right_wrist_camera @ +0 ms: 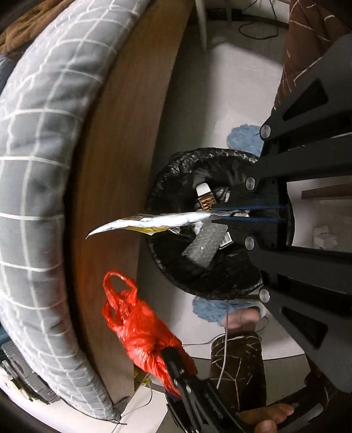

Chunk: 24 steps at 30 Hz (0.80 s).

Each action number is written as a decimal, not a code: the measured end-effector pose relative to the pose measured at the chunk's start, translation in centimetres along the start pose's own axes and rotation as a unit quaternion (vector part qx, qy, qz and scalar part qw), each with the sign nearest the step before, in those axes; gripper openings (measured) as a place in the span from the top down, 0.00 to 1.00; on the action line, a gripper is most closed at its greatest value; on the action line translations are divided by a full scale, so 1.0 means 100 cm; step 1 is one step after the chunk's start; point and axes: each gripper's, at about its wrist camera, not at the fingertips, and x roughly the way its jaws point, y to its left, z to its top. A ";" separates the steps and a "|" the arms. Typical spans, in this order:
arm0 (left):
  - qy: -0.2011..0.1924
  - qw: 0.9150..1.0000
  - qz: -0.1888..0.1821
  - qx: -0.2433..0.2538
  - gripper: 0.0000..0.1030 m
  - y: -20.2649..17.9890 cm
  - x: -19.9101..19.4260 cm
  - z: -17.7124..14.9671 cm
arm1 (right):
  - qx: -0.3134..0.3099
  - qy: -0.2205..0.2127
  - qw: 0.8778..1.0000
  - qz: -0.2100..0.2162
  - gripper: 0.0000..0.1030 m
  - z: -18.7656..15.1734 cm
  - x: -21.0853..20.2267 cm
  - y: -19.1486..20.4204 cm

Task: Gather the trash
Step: 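Open the right tool dropping the packet while the left tool opens dropping the red bag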

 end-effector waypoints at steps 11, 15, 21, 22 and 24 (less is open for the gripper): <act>0.006 1.000 0.008 -0.006 0.61 0.012 0.005 -0.006 | -0.012 -0.014 1.000 -0.017 0.65 0.001 0.005 0.011; 0.006 1.000 0.003 0.002 0.61 -0.001 0.006 -0.003 | 0.004 -0.037 0.999 -0.034 0.42 0.002 -0.006 -0.002; 0.005 1.000 -0.010 0.023 0.61 -0.020 0.009 -0.001 | 0.036 -0.077 0.994 -0.062 0.16 -0.001 -0.027 -0.025; 0.007 1.000 -0.012 0.025 0.61 -0.025 0.009 0.000 | 0.040 -0.086 0.993 -0.072 0.11 -0.002 -0.031 -0.029; 0.008 0.999 -0.019 0.030 0.61 -0.036 0.009 0.001 | 0.048 -0.102 0.990 -0.088 0.09 -0.003 -0.039 -0.036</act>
